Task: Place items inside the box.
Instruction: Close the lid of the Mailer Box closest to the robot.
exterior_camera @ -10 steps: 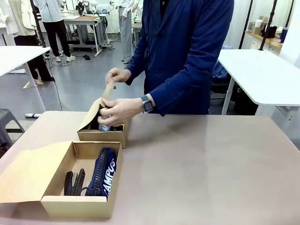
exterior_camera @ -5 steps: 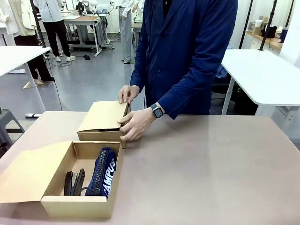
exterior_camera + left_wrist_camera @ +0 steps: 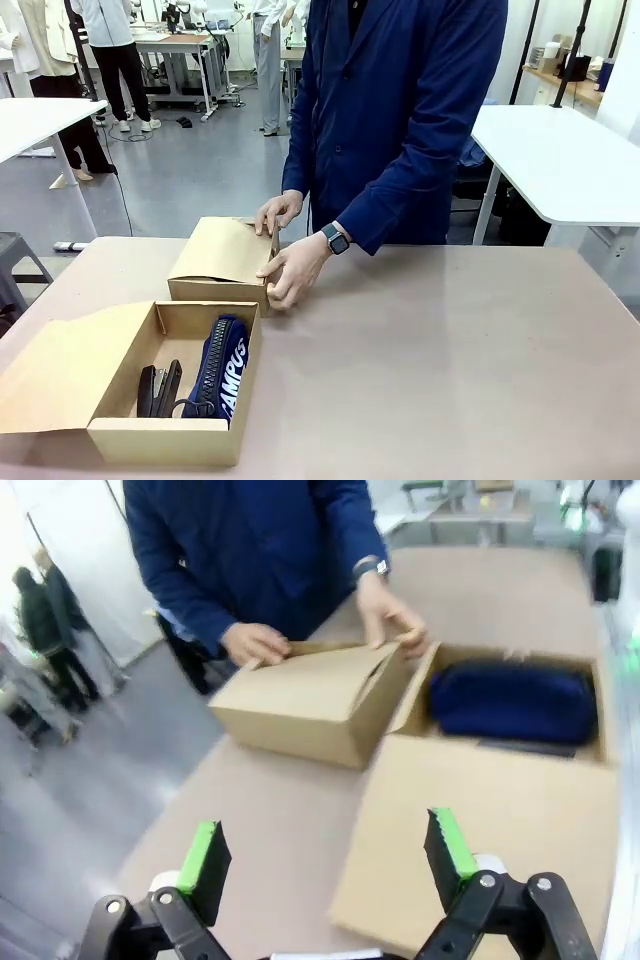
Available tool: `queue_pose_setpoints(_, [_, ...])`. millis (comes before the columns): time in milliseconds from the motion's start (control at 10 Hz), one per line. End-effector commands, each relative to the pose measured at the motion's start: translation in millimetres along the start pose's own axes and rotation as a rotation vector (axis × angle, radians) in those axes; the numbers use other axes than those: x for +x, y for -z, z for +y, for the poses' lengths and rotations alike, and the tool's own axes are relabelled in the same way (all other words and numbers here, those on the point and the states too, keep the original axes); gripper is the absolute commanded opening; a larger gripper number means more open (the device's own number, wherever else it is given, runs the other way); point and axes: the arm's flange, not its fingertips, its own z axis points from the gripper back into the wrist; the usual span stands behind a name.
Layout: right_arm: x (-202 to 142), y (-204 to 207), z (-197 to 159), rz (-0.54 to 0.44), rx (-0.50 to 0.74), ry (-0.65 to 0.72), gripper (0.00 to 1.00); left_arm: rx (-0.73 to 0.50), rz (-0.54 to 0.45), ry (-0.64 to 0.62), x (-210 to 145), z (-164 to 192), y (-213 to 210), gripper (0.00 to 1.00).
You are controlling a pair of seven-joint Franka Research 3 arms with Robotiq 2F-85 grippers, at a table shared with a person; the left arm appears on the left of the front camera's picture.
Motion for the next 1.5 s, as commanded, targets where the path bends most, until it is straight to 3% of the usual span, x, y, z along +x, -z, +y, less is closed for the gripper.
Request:
queue_pose_setpoints(0, [-1,1,3,-0.004,0.02,0.004,1.0,-0.06,-0.01,-0.125,8,-4,6,1.0])
queue_pose_setpoints(300, [-1,1,3,-0.004,0.02,0.004,1.0,-0.06,-0.01,-0.125,8,-4,6,1.0])
queue_pose_setpoints(400, [-1,1,3,-0.004,0.02,0.004,1.0,-0.032,-0.008,-0.075,0,-2,8,1.0])
queue_pose_setpoints(500, [-1,1,3,-0.004,0.02,0.004,1.0,-0.155,0.004,-0.058,-18,5,18,1.0])
queue_pose_setpoints(800, [-1,1,3,-0.004,0.02,0.004,1.0,-0.437,-0.177,0.101,-57,8,10,1.0])
queue_pose_setpoints(900, [-1,1,3,-0.004,0.02,0.004,1.0,-0.48,-0.163,0.124,-72,7,5,1.0])
queue_pose_setpoints(1100, [-1,1,3,-0.004,0.02,0.004,1.0,-0.448,-0.119,0.086,-95,15,-5,1.0])
queue_pose_setpoints(1400, [-1,1,3,-0.004,0.02,0.004,1.0,-0.421,0.018,0.026,-128,15,2,1.0])
